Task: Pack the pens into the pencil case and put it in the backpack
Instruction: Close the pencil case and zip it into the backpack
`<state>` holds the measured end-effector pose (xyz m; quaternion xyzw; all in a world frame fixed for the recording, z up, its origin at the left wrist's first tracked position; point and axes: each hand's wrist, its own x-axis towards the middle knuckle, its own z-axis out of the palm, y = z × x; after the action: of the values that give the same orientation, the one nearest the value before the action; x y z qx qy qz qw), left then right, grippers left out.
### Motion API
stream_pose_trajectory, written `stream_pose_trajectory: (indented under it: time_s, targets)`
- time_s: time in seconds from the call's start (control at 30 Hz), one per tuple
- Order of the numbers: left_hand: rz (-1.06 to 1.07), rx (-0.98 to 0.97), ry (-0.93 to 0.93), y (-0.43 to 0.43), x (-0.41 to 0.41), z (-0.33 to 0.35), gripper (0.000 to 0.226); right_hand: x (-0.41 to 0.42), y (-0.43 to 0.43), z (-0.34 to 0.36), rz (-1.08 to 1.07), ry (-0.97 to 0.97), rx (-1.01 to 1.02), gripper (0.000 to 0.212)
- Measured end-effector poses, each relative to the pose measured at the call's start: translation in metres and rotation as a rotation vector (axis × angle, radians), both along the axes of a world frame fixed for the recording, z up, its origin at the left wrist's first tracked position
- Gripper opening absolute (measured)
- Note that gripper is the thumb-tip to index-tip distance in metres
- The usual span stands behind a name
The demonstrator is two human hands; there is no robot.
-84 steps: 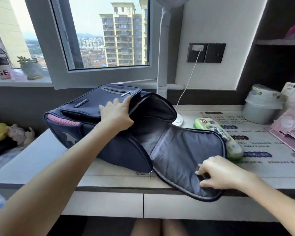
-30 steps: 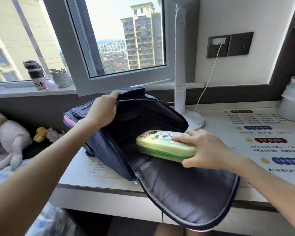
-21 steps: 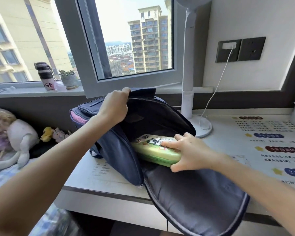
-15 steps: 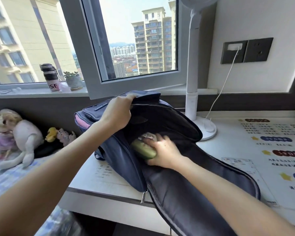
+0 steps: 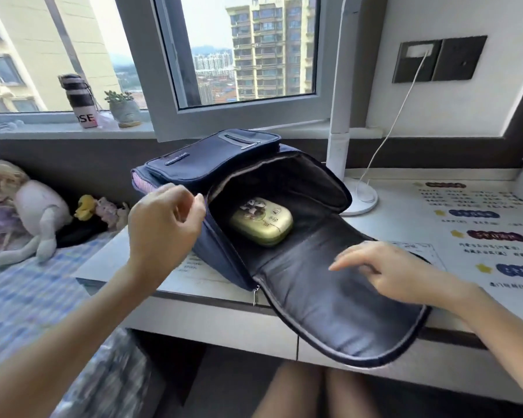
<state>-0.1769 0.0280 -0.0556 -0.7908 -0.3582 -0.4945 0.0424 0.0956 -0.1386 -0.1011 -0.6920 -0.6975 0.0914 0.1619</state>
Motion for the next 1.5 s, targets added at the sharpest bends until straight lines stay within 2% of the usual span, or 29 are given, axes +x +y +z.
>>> stream_pose_trajectory:
  time_s: [0.07,0.17,0.23,0.3,0.4,0.47,0.53,0.6,0.73,0.83,0.93,1.07,1.17,1.3,1.4,1.5]
  targets:
    - [0.041,-0.266,0.178,-0.013,-0.013,-0.031,0.039,0.009,-0.03,-0.003,0.004,-0.099,-0.223,0.071]
    - [-0.118,-0.952,0.215,-0.016,-0.013,-0.062,0.021,0.007,-0.053,-0.003,0.029,-0.206,-0.446,0.081]
    - [-0.215,-1.173,0.231,-0.023,-0.007,-0.073,0.017,-0.004,-0.06,-0.007,0.066,-0.325,-0.508,0.089]
    - [-0.293,-1.266,0.158,-0.035,0.002,-0.082,0.013,-0.017,-0.063,-0.018,0.072,-0.45,-0.444,0.088]
    - [-0.345,-1.279,0.012,-0.052,0.017,-0.091,0.003,-0.029,-0.061,-0.02,0.123,-0.605,-0.07,0.057]
    - [-0.359,-1.251,-0.034,-0.061,0.024,-0.098,0.01,-0.026,-0.059,-0.005,0.076,-0.558,0.292,0.028]
    - [-0.365,-1.236,-0.078,-0.068,0.03,-0.102,0.013,-0.031,-0.055,0.02,-0.008,-0.538,0.517,0.013]
    - [-0.333,-1.209,-0.14,-0.072,0.035,-0.103,0.015,-0.04,-0.04,0.043,-0.061,-0.598,0.669,0.008]
    - [-0.233,-1.246,-0.365,-0.079,0.043,-0.108,0.023,-0.063,0.007,0.074,-0.143,-0.629,0.823,0.036]
    - [-0.226,-1.251,-0.469,-0.08,0.047,-0.109,0.025,-0.084,0.042,0.094,-0.173,-0.63,0.867,0.04]
    - [-0.225,-1.246,-0.556,-0.081,0.048,-0.107,0.014,-0.099,0.075,0.094,-0.162,-0.49,0.807,0.043]
    - [-0.289,-1.217,-0.42,-0.079,0.039,-0.099,0.018,-0.104,0.095,0.068,-0.023,-0.192,0.649,0.053]
    - [-0.336,-1.217,-0.323,-0.071,0.03,-0.088,0.018,-0.104,0.087,0.033,0.17,-0.014,0.499,0.049]
    - [-0.375,-1.317,-0.28,-0.06,0.026,-0.073,0.017,-0.099,0.072,-0.007,0.253,-0.023,0.46,0.041]
    - [-0.45,-1.441,-0.306,-0.054,0.025,-0.062,0.017,-0.096,0.072,-0.028,0.252,-0.155,0.501,0.028]
    - [-0.488,-1.483,-0.27,-0.052,0.023,-0.053,0.019,-0.1,0.075,-0.03,0.204,-0.146,0.588,0.014]
